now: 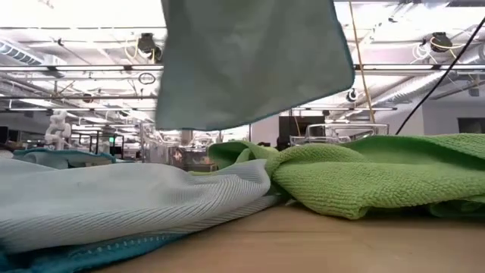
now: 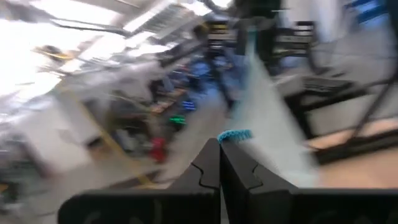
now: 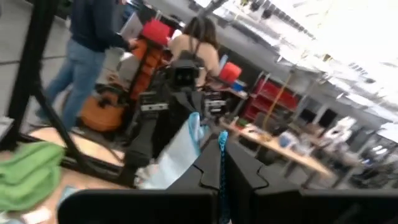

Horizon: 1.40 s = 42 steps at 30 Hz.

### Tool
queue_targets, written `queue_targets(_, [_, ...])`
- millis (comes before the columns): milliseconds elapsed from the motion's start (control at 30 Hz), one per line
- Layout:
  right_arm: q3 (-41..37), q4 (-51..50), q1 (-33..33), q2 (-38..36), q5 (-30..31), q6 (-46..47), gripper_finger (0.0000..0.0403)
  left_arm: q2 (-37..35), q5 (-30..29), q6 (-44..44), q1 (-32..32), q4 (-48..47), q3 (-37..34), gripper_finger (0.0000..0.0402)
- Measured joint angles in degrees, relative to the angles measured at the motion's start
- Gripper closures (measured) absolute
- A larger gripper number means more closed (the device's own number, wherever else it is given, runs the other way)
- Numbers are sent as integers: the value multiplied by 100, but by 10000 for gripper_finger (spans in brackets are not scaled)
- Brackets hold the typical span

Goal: Fold microfiber towels
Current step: Fold the right blue microfiber towel

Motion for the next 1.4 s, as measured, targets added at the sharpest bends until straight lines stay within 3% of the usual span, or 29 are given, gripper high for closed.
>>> queue_targets(100, [0,-540,54,91,-58,376,402,53,679,-332,65,-556,-17,401])
queue_targets(367, [-9,-1846,827,410,-47,1676,402,99,741,-1242,-882,-2096,-25,401])
queue_targets(700, [-1007,-2109,1736,507,-43,2660,402,289,293,-2295,-2825,-1756,-778,401])
queue_targets(900, [-1591,-1533,2064,491,-57,3094,402,293,26,-2669,-3714,-905,-1266,401])
queue_targets(1200, [-1744,-237,2675,487,-363,3581,398,298,-807,-3176,-4765,-649,-1551,401])
queue_targets(1400, [-1742,1084,2512,459,-342,3669,397,298,-1346,-3276,-5255,-639,-1610,401])
